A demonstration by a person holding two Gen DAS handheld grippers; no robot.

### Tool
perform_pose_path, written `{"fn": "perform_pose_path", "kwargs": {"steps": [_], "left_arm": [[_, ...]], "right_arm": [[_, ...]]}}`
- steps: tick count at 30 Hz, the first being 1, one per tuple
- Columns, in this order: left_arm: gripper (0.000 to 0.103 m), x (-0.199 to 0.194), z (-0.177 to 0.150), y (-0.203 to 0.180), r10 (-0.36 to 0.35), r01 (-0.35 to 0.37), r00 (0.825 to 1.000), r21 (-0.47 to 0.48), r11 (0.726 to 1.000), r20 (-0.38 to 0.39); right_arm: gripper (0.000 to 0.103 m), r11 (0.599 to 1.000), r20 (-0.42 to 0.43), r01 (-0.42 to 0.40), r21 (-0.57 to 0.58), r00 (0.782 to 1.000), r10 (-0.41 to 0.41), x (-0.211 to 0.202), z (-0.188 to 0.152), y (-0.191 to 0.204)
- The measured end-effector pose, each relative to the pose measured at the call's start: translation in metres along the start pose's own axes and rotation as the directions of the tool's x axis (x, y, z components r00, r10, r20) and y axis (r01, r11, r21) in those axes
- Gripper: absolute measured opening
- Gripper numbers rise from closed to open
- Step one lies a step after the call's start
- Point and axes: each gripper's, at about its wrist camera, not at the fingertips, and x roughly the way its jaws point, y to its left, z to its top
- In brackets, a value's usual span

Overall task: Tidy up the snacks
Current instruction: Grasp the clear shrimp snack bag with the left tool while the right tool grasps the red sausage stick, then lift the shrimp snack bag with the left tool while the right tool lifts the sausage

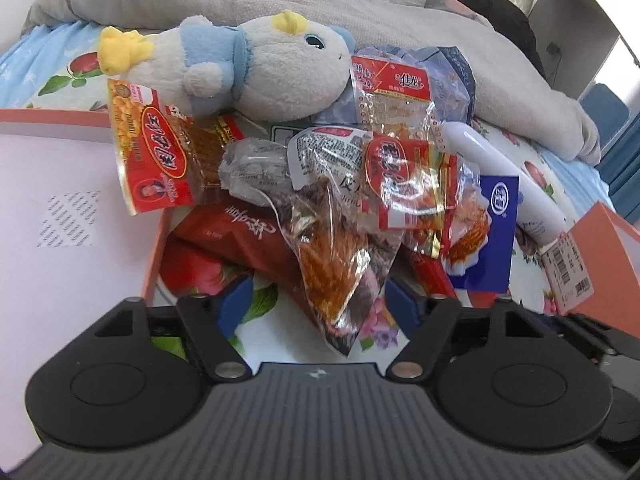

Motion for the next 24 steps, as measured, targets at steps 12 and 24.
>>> {"fn": "perform_pose_path", "kwargs": {"steps": [12,24], "left_arm": [[0.039,0.016,0.006,0.004,0.002,-0.001,0.999,-0.037,0.999,0.033],[0.027,-0.023,-0.010,-0.007,-0.004,0.008,0.998,-0.052,0.999,0.066]], "right_arm": [[0.028,0.997,-0.066,0.025,-0.076,0.997,-0.030,0.028,0.005,0.003],[0.023,0.997,-0.087,0.028,-0.068,0.996,-0.034,-0.012,-0.004,0.014]]}}
